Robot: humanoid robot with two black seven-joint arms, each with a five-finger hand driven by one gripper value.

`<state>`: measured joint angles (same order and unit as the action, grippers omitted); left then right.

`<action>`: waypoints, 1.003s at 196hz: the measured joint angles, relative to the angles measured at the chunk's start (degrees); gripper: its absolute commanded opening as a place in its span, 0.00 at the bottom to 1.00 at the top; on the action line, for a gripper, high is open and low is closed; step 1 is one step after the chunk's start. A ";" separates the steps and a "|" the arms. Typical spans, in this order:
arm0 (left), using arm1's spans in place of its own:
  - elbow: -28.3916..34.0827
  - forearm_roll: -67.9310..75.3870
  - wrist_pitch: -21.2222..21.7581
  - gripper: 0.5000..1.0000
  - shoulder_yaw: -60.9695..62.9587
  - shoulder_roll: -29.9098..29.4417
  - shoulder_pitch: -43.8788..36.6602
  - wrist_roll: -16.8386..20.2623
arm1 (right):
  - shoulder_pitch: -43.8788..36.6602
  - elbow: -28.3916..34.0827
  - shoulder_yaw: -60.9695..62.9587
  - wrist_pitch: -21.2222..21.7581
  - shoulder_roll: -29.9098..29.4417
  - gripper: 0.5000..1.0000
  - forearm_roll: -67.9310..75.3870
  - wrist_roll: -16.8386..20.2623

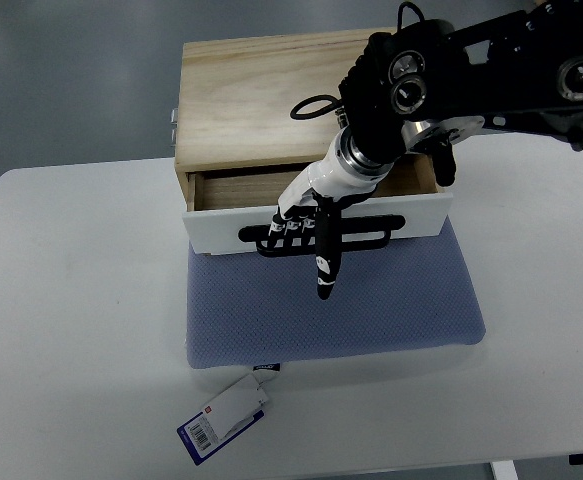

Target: Open wood drawer with right hand

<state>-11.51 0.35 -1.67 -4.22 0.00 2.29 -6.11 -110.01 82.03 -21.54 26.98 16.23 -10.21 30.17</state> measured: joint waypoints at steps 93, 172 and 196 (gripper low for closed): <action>0.05 -0.09 0.00 1.00 0.09 0.00 0.00 0.00 | -1.91 2.37 0.44 3.69 1.39 0.89 3.35 0.01; 0.09 -0.10 0.05 1.00 0.09 0.00 0.00 0.01 | -2.86 3.79 0.64 7.38 3.04 0.89 5.29 -0.08; 0.09 -0.10 0.09 1.00 0.09 0.00 0.00 0.01 | -3.04 4.12 1.53 7.93 3.66 0.89 5.65 -0.08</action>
<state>-11.42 0.25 -1.57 -4.13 0.00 2.29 -6.10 -113.04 86.15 -20.01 34.91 19.89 -4.56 30.09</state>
